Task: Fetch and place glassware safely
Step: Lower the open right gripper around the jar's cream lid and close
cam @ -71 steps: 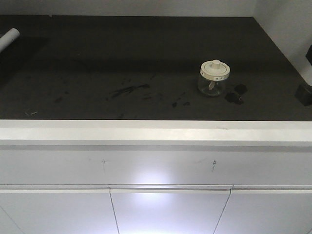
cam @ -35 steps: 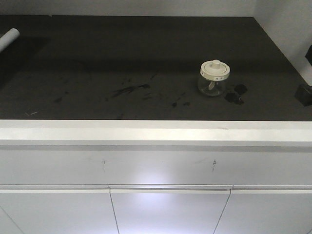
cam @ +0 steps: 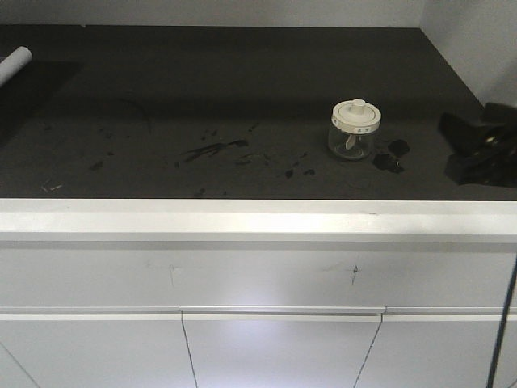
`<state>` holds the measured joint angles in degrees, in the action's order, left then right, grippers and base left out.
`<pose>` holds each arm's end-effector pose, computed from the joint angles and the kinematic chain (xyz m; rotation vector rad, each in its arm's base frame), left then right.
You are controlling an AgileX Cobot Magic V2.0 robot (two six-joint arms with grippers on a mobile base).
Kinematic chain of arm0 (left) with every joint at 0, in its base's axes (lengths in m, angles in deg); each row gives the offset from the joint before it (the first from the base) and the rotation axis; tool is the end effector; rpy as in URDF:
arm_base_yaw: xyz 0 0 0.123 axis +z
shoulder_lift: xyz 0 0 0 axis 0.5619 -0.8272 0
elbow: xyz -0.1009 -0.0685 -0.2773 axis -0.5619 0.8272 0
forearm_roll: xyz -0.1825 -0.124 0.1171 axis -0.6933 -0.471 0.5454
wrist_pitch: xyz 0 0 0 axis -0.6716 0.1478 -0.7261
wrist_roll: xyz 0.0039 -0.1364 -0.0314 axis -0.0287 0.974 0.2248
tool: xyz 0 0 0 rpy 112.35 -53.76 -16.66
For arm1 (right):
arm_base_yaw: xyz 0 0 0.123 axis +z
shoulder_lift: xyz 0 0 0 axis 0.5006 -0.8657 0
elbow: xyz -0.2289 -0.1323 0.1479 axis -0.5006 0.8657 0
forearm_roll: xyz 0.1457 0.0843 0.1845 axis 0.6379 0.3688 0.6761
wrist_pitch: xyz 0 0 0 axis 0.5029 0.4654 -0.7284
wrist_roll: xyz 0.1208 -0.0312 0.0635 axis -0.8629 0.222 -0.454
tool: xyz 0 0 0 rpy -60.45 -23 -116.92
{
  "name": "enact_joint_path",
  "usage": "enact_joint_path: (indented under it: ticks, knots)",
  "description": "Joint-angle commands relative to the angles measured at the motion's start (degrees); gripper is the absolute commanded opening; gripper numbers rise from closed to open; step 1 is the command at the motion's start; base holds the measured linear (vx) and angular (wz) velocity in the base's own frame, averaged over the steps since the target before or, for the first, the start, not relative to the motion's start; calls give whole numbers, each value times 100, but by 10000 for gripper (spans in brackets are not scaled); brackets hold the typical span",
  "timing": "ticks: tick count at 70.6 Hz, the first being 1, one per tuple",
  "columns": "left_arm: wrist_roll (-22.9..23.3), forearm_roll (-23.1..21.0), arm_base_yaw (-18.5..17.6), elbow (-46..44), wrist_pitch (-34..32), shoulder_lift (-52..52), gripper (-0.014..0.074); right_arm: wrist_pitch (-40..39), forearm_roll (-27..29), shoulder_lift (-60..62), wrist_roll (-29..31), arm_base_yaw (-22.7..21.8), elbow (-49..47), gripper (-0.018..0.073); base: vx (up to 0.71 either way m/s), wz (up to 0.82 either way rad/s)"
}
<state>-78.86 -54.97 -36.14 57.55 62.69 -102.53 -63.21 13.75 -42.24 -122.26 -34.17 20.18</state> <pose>0.1426 -0.0067 0.2567 0.0607 1.6446 -0.0165 0.2759 0.0329 0.3234 -0.2877 1.7171 0.2260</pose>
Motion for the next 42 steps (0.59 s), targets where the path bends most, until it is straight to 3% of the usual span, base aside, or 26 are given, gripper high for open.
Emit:
enact_joint_path:
  ticks: [1,13,31,42]
  knots:
    - [62,-18,-26,-155,-379,-3,-7,-557,153,-360,218,-12,-324,503,0,0]
    - [62,-18,-26,-155,-379,-3,-7,-1080,437,-1347,399,-12,-947,493,0,0]
    - [62,-18,-26,-155,-379,-3,-7,-1749,1187,-2746,1266,-12,-2003,488,0,0]
    - [62,-18,-26,-155,-379,-3,-7,-2299,1349,-3543,1578,-12,-2634,488,0,0]
